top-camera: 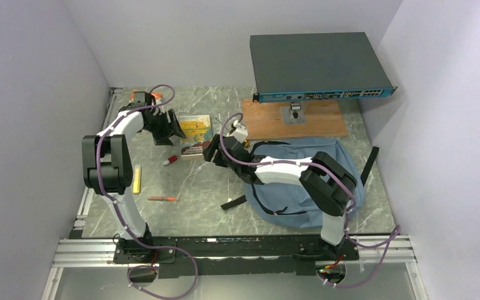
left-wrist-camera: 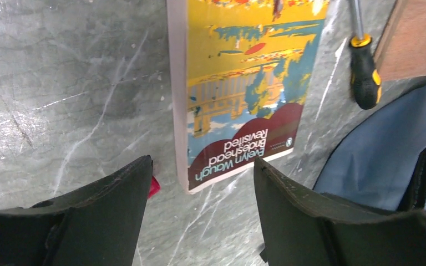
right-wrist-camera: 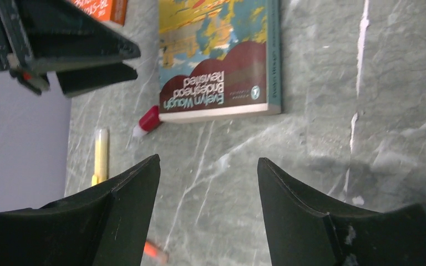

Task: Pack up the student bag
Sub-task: Pick up the book from the center of the board.

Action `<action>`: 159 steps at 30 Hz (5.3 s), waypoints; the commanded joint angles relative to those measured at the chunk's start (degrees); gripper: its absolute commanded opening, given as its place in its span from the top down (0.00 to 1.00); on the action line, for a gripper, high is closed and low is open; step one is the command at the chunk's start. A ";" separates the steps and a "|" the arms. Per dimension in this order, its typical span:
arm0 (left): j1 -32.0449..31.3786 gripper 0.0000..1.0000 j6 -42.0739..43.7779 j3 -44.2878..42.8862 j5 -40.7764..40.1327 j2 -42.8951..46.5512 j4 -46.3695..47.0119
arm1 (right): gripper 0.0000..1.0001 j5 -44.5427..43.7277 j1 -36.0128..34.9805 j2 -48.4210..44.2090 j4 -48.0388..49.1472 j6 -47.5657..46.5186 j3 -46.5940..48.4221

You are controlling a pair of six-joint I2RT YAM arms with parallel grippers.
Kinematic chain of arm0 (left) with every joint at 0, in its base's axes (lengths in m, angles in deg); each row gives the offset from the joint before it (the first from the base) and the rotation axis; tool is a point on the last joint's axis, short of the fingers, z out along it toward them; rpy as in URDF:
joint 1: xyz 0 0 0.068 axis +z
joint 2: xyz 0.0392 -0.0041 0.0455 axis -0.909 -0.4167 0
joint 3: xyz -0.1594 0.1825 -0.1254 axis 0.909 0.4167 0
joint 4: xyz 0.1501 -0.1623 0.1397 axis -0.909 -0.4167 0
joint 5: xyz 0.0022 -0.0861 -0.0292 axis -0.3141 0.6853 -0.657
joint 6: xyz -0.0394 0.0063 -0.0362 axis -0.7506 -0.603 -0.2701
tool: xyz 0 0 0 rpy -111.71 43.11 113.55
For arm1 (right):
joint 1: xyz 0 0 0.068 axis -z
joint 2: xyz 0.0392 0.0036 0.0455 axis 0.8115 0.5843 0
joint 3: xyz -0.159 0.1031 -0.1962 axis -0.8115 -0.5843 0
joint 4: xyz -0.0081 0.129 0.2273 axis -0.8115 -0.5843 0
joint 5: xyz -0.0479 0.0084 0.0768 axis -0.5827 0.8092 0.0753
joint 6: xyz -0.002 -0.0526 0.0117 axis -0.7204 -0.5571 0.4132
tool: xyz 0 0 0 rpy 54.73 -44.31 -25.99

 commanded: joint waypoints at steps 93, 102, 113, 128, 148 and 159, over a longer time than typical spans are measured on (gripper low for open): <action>-3.15 0.00 -56.85 30.06 31.35 65.82 36.29 | 1.00 8.03 0.51 -23.93 16.34 6.98 -0.40; -4.21 0.00 -84.47 42.29 25.38 65.73 66.09 | 1.00 0.96 -1.57 -22.71 19.96 -17.84 6.31; -6.38 0.00 -99.98 42.37 19.76 49.12 95.70 | 1.00 0.07 -1.49 -17.02 12.69 -21.15 19.97; -9.92 0.00 -85.76 38.28 8.13 44.09 93.83 | 1.00 3.94 -1.74 -18.33 9.97 -23.63 23.67; -14.87 0.00 -89.68 45.27 -2.30 42.28 98.06 | 1.00 3.86 -0.47 -26.17 7.52 -20.06 16.17; -15.41 0.00 -90.67 44.68 -5.08 40.64 103.03 | 1.00 16.29 5.79 -27.50 5.51 -2.39 14.05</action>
